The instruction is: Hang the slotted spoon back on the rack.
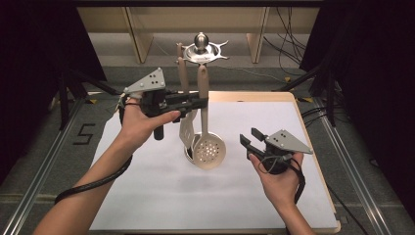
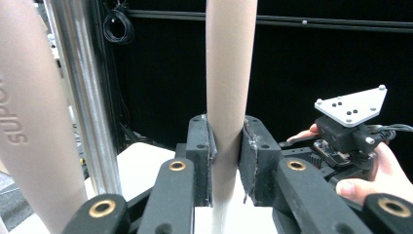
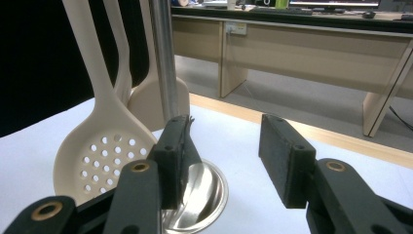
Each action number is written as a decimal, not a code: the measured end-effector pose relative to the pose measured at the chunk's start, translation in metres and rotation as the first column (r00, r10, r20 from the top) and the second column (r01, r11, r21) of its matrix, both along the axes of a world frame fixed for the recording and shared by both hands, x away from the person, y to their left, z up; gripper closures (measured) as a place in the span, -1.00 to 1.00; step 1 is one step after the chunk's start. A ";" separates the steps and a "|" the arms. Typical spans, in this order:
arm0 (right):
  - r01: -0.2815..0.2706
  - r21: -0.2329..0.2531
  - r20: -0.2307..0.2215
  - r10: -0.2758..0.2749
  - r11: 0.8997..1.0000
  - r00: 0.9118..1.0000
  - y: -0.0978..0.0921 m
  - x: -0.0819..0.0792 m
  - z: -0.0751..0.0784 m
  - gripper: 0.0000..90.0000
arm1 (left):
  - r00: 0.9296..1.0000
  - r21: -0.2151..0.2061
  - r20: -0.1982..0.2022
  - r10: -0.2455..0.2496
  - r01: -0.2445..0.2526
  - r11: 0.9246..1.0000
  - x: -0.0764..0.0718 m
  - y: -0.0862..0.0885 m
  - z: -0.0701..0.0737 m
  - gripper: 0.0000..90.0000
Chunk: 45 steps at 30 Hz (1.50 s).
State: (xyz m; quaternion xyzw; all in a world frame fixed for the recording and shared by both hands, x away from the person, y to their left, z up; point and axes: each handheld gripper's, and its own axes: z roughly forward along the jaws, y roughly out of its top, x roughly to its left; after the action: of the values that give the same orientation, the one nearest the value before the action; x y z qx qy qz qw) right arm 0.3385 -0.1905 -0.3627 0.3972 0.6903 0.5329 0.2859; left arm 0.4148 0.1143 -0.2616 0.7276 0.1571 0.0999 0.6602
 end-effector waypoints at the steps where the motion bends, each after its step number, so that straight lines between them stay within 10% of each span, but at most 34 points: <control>1: 0.001 0.003 0.009 -0.001 1.000 1.000 0.000 0.001 0.000 0.24 | 1.000 0.000 -0.003 0.001 -0.001 1.000 0.001 0.000 0.000 0.67; 45: -0.022 -0.023 -0.012 0.021 1.000 1.000 0.003 0.002 -0.005 0.23 | 0.989 -0.136 -0.143 0.035 -0.054 0.989 0.012 0.006 -0.012 0.54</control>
State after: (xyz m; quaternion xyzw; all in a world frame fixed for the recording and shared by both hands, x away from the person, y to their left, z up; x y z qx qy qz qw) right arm 0.3401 -0.1876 -0.3677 0.3897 0.7022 0.5257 0.2806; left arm 0.4270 0.1200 -0.2737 0.6811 0.2260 0.0521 0.6945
